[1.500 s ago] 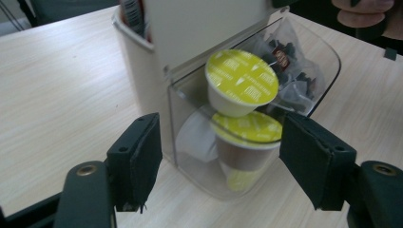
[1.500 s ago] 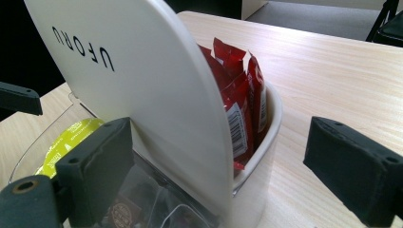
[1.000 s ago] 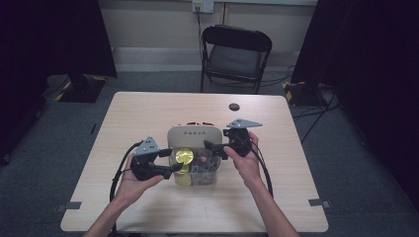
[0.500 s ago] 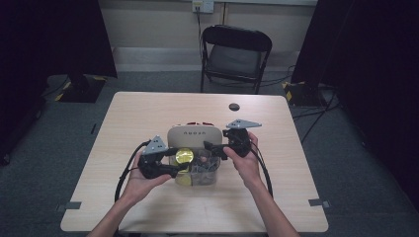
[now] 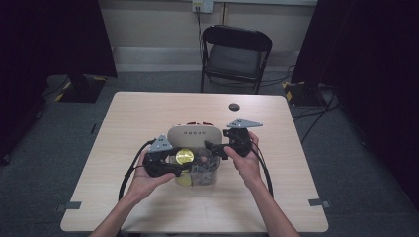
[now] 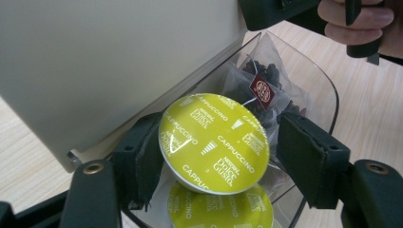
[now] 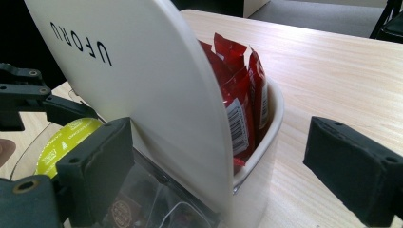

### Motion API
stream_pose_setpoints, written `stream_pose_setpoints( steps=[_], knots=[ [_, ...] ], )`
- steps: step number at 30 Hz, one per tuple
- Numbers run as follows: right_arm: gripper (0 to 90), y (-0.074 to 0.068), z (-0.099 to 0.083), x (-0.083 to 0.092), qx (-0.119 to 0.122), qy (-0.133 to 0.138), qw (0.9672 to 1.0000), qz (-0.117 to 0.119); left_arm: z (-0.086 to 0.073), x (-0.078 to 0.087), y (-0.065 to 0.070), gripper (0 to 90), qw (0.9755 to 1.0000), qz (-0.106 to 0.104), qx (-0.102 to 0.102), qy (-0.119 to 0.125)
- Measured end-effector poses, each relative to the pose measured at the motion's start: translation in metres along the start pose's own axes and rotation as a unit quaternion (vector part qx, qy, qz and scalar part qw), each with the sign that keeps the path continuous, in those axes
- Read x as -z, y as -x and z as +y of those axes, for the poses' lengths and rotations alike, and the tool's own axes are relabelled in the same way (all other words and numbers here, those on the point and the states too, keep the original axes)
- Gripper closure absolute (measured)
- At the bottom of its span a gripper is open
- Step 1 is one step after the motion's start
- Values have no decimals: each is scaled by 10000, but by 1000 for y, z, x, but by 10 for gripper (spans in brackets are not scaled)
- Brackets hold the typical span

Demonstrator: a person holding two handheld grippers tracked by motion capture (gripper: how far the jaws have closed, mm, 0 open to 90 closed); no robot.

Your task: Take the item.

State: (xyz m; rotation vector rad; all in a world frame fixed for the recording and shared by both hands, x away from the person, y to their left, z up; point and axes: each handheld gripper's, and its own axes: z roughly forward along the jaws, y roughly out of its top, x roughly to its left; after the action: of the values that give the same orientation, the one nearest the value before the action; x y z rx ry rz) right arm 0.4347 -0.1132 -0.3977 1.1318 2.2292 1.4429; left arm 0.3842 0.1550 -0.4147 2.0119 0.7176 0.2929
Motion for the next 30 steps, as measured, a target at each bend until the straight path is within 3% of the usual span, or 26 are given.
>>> stream_pose_setpoints(
  steps=[5, 11, 24, 30],
  knots=[
    [86, 0, 0, 0, 1, 2, 10000, 6, -1, -4, 0, 343, 9999, -151, 71, -20],
    [86, 0, 0, 0, -12, 4, 10000, 9, 0, -6, 2, 353, 9998, -124, 57, -115],
    [86, 1, 0, 0, -12, 4, 10000, 21, -1, -4, 0, 379, 9994, -325, 79, 81],
    [87, 1, 0, 0, -1, 3, 10000, 9, 0, 3, 1, 379, 9994, -297, 87, 173]
  ],
)
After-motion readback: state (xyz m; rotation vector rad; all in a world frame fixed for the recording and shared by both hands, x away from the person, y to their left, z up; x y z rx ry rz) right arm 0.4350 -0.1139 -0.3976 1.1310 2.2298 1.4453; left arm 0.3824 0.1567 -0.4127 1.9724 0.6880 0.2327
